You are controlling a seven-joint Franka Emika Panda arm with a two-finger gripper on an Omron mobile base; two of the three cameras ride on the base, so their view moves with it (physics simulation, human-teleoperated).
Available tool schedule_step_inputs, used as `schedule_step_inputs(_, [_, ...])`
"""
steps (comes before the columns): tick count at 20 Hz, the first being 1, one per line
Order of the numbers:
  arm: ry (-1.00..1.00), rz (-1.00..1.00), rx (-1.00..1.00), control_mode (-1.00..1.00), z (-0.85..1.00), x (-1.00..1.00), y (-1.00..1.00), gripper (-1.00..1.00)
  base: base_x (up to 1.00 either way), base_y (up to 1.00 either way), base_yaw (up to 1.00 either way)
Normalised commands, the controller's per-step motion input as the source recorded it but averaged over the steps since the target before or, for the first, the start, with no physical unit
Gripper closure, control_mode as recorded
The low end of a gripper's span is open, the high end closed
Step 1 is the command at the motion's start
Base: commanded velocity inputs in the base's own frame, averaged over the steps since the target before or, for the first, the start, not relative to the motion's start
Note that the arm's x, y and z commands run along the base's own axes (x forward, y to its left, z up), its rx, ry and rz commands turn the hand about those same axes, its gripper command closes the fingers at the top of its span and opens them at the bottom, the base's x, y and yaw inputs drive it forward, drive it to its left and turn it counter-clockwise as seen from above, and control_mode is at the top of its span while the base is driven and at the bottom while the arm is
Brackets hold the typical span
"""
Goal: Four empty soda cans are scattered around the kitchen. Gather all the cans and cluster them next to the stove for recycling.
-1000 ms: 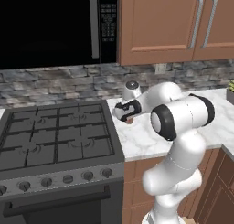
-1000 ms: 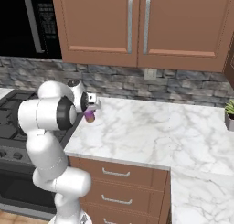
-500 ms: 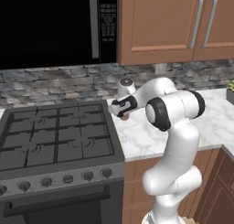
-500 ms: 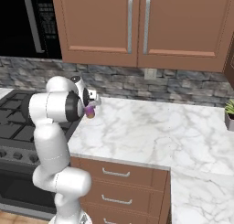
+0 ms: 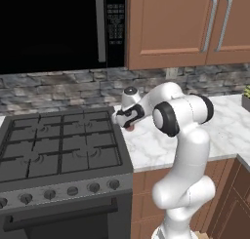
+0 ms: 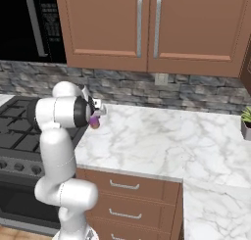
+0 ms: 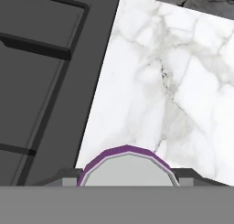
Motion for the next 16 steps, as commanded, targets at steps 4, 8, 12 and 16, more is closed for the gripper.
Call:
schedule_step_inputs(4, [0.0,0.0,0.0,-1.0,-0.16,0.02,0.08,1.0,0.0,0.0,0.0])
schedule_step_inputs(8, [0.0,0.0,0.0,-1.0,-0.21,0.05,0.02,1.0,0.0,0.0,0.0])
schedule_step_inputs(12, [0.0,0.0,0.0,-1.0,-0.28,0.03,0.0,1.0,0.0,0.0,0.0])
schedule_step_inputs(16, [0.0,0.0,0.0,-1.0,-0.45,0.02,0.02,1.0,0.0,0.0,0.0])
